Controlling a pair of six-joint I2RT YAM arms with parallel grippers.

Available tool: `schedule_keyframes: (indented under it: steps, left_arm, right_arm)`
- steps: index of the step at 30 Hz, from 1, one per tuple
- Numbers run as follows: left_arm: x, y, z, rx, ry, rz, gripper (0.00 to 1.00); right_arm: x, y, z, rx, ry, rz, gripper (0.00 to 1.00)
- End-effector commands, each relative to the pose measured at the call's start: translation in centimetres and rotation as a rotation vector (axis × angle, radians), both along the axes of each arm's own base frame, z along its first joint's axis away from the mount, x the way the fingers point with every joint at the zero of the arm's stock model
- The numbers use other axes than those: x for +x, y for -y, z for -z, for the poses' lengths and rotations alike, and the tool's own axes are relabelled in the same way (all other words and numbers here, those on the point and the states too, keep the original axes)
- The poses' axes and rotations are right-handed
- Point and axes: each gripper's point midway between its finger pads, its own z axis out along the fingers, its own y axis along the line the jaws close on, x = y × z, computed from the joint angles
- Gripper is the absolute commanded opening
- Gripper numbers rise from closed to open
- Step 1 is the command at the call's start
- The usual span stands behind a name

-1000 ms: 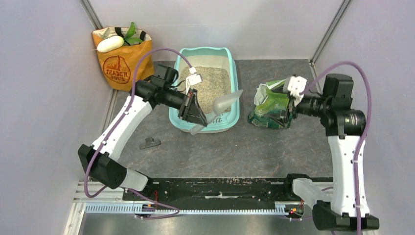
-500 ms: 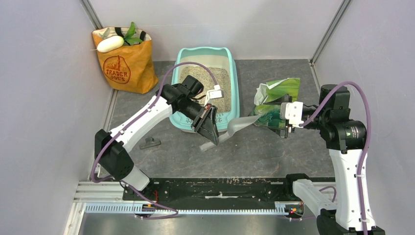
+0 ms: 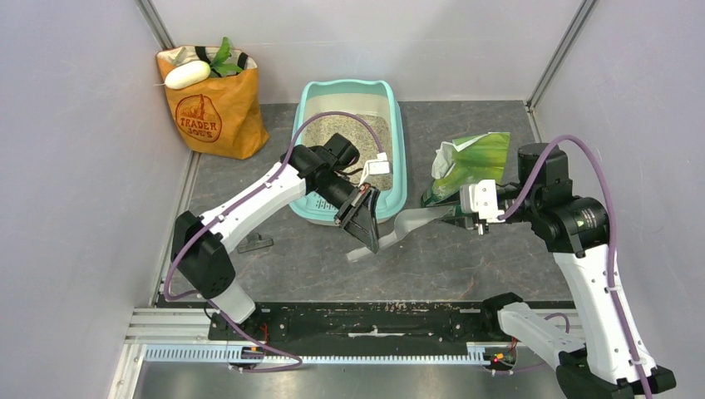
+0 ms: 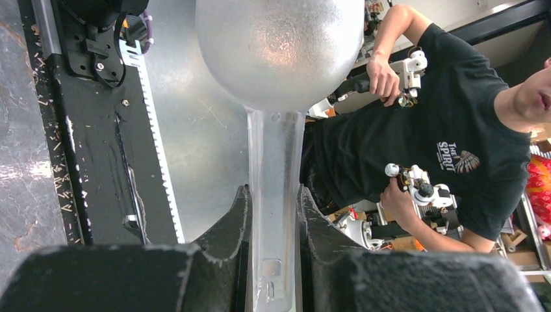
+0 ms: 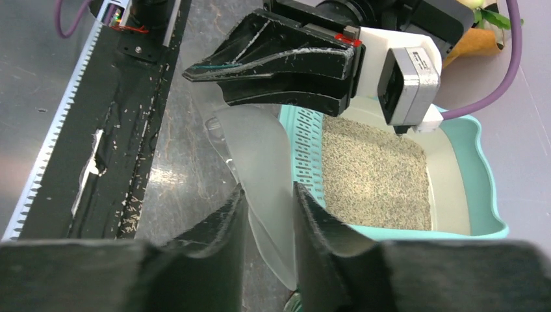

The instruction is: Fill the litter box with clean litter

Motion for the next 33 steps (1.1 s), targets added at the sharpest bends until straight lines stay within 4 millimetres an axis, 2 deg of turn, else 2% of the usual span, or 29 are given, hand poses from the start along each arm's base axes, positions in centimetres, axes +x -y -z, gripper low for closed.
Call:
schedule_keyframes:
  steps: [1, 2, 3, 5, 6, 8, 10, 13, 14, 15, 17, 18, 19, 21, 22, 24, 27, 30, 33]
  left_arm:
    - [0.0, 0.3, -2.0, -0.075, 0.043, 0.018, 0.02]
    - [0.0, 0.2, -2.2, -0.080, 0.045, 0.018, 0.02]
    - [0.0, 0.2, -2.3, -0.082, 0.047, 0.016, 0.02]
    - [0.0, 0.1, -2.4, -0.084, 0.054, 0.013, 0.08]
    - [0.1, 0.0, -2.4, -0.081, 0.058, 0.008, 0.19]
    - [0.6, -0.2, -2.4, -0.071, 0.077, -0.017, 0.47]
    - [2.0, -0.9, -2.3, -0.056, 0.120, -0.077, 0.61]
    - [6.9, -3.0, -2.8, -0.023, 0.262, -0.259, 0.73]
    - [9.6, -4.0, -3.6, -0.016, 0.325, -0.356, 0.74]
    - [12.1, -5.2, -4.7, 0.002, 0.368, -0.465, 0.75]
    - [18.9, -8.8, -6.9, 0.058, 0.459, -0.802, 0.78]
    - [20.2, -10.5, -8.3, 0.039, 0.491, -0.892, 0.87]
    - [21.4, -11.8, -9.6, 0.004, 0.505, -0.968, 0.90]
    - [21.7, -13.2, -10.6, -0.039, 0.473, -1.055, 0.91]
    - [21.0, -13.2, -10.7, -0.071, 0.445, -1.046, 0.91]
    - [19.3, -12.2, -10.6, -0.130, 0.351, -0.970, 0.91]
    - [19.7, -11.6, -10.9, -0.157, 0.200, -0.976, 0.91]
    - [19.9, -10.9, -12.2, -0.196, 0.161, -0.984, 0.91]
    - [19.2, -8.9, -11.9, -0.199, 0.094, -0.951, 0.92]
  right_arm:
    - [1.0, -0.2, 0.8, -0.022, -0.022, 0.030, 0.26]
    - [1.1, -0.2, 0.9, -0.026, -0.023, 0.037, 0.16]
    - [1.2, -0.1, 0.9, -0.027, -0.029, 0.046, 0.12]
    - [1.3, -0.1, 0.8, -0.018, -0.046, 0.062, 0.09]
    - [1.4, -0.2, 0.7, -0.013, -0.056, 0.073, 0.09]
    - [2.2, -0.1, 0.4, 0.001, -0.079, 0.124, 0.05]
    - [3.3, 0.3, 0.3, 0.009, -0.116, 0.208, 0.00]
    - [4.4, 0.8, 0.7, -0.006, -0.188, 0.303, 0.00]
    - [4.9, 1.0, 0.8, -0.009, -0.211, 0.338, 0.00]
    - [5.1, 1.1, 0.9, -0.006, -0.241, 0.366, 0.00]
    - [6.2, 1.5, 0.9, 0.010, -0.295, 0.451, 0.00]
    - [6.9, 1.7, 0.8, 0.030, -0.333, 0.506, 0.00]
    - [7.8, 2.0, 0.5, 0.051, -0.351, 0.562, 0.00]
    - [9.1, 2.2, -0.3, 0.118, -0.398, 0.644, 0.00]
    - [9.4, 2.2, -0.8, 0.157, -0.432, 0.665, 0.00]
    - [10.1, 2.0, -1.9, 0.227, -0.467, 0.680, 0.00]
    - [10.8, 1.7, -2.7, 0.287, -0.538, 0.704, 0.00]
    - [11.4, 1.4, -3.5, 0.362, -0.625, 0.723, 0.00]
    - [11.7, 0.9, -3.9, 0.407, -0.647, 0.707, 0.00]
